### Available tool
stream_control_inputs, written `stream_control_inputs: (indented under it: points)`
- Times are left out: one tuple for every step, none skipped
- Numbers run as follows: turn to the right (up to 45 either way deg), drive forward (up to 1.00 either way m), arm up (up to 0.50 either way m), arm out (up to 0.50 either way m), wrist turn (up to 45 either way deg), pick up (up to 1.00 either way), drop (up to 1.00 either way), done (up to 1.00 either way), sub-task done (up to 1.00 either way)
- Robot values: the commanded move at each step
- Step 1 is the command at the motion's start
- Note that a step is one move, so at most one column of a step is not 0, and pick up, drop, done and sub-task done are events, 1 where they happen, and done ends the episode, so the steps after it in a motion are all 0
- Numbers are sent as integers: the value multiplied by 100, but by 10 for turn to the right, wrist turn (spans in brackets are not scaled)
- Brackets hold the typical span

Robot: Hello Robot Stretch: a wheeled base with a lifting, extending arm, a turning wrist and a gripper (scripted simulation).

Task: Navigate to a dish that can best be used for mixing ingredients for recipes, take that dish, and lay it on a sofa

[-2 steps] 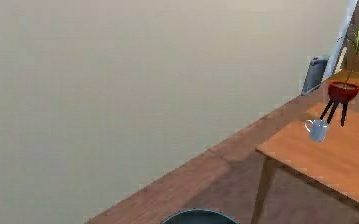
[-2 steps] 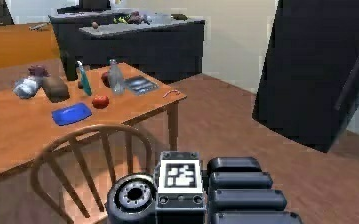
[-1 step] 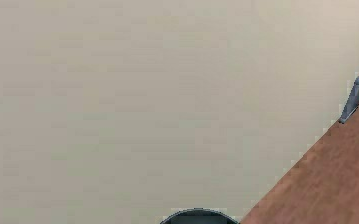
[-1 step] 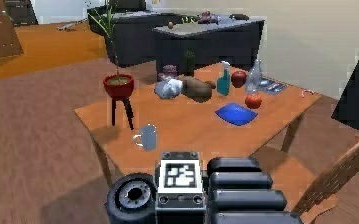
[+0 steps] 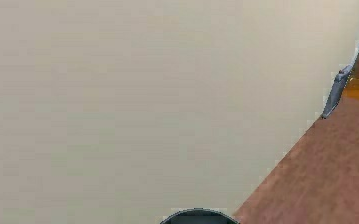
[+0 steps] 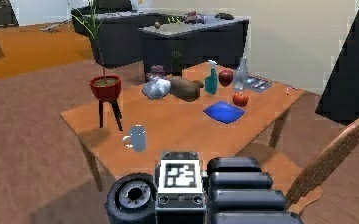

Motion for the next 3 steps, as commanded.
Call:
stream_control_inputs:
  points:
    - [0,25,0,0,0,0,0,0,0]
    - [450,0,0,0,0,0,0,0,0]
    - [0,100,0,0,0,0,0,0,0]
